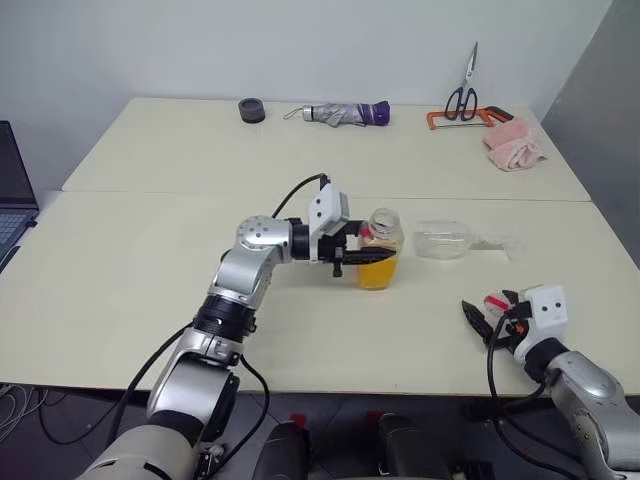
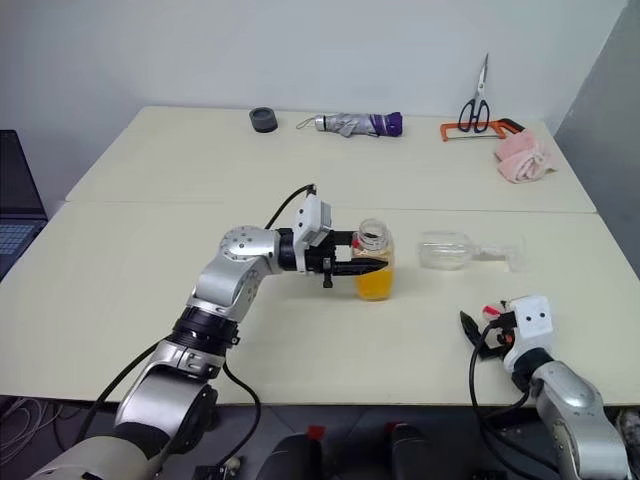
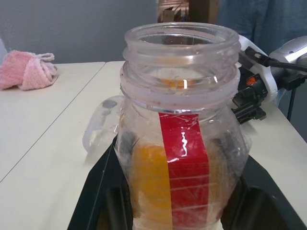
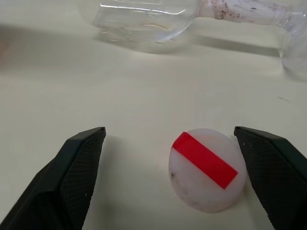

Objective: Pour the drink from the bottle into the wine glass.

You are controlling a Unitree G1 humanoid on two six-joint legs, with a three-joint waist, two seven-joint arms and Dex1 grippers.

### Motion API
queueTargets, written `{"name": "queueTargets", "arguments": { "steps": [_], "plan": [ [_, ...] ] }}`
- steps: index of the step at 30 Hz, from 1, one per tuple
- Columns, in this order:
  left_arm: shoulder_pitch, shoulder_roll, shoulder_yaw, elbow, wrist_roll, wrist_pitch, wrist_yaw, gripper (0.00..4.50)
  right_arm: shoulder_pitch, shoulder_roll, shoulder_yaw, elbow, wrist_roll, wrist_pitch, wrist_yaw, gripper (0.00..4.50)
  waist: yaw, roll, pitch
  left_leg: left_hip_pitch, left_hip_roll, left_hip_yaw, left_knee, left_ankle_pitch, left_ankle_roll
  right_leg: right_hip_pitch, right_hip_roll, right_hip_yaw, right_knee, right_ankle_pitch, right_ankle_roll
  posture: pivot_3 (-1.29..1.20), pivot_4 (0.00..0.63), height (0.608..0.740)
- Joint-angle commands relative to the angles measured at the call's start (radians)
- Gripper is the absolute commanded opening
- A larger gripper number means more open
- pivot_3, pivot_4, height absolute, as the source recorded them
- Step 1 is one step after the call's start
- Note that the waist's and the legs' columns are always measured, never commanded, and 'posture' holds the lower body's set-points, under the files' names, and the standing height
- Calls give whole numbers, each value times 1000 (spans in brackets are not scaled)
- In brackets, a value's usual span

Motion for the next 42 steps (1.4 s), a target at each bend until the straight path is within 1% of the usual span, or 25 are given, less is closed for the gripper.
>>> {"name": "queueTargets", "arguments": {
  "steps": [1, 5, 9, 12, 15, 19, 22, 26, 29, 32, 38, 42],
  "plan": [
    [-3, 11, 51, -62, -32, 10, 36, 1725, 14, -39, -49, -65, 23, -7, 43, 4500, 0, 0, 0, 0, 0, 0, 0, 0, 0, 0, 0, 0, 0, 0, 0, 0, 150, 740],
    [8, 31, 95, -67, -35, 30, 90, 1725, 19, -119, -55, -118, 1, -2, 89, 4500, 0, 0, 0, 0, 0, 0, 0, 0, 0, 0, 0, 0, 0, 0, 0, 0, 150, 740],
    [20, 76, 170, -43, -33, 44, 169, 1725, -87, -184, 18, -268, 82, 96, 149, 4500, -8, 0, 0, 1, 1, 0, 0, 0, 0, 0, 1, 1, 1, 0, 0, 0, 150, 740],
    [33, 119, 225, -14, -28, 44, 226, 1725, -260, -161, 148, -288, 83, 141, 155, 4500, -13, 0, 0, 2, 2, -2, 0, 0, 0, 0, 3, 0, 2, 0, 0, 0, 150, 740],
    [36, 144, 274, 19, -21, 38, 297, 1725, -409, -94, 260, -258, 110, 169, 176, 4500, -8, 0, 0, 2, 2, -5, 0, 0, 0, 0, 3, -2, 3, 0, 0, 0, 150, 740],
    [36, 157, 338, 68, -17, 22, 404, 1725, -542, -14, 380, -169, 81, 166, 200, 4500, 5, 0, 0, -2, 1, -5, 2, 0, 0, -1, 2, -3, 2, 0, -1, 0, 150, 740],
    [41, 164, 369, 103, 5, -8, 488, 1724, -621, 37, 443, -100, 56, 168, 207, 4500, 6, 0, 0, -3, -1, -5, 3, 0, 0, -1, -2, -3, 1, 0, -1, 0, 150, 740],
    [34, 169, 395, 165, 26, -41, 580, 1724, -707, 93, 478, -22, 28, 187, 194, 4500, 7, -1, 0, -3, -1, -6, 3, 0, 0, -1, -5, -3, 1, 0, -1, 0, 150, 740],
    [31, 172, 395, 202, 40, -59, 609, 1724, -742, 114, 490, 5, 18, 204, 195, 4500, 6, 0, 0, -3, -1, -6, 4, 0, 0, -1, -5, -4, 2, 0, -1, 0, 150, 740],
    [24, 171, 392, 236, 54, -74, 641, 1724, -760, 121, 513, 17, 4, 208, 210, 4500, 4, 0, 0, -2, -1, -6, 4, 0, 0, -1, -4, -4, 2, 0, -1, 0, 150, 740],
    [9, 165, 399, 295, 63, -80, 707, 1724, -772, 137, 520, 23, -11, 217, 220, 4500, 1, 0, 0, -1, -1, -6, 5, 0, 0, -1, -4, -4, 6, 0, -1, 0, 150, 740],
    [2, 164, 392, 325, 62, -87, 717, 1723, -782, 146, 517, 28, -14, 223, 220, 4500, -1, 0, 0, 0, -1, -6, 6, 0, 0, -1, -3, -4, 9, 0, -1, 0, 150, 740]
  ]
}}
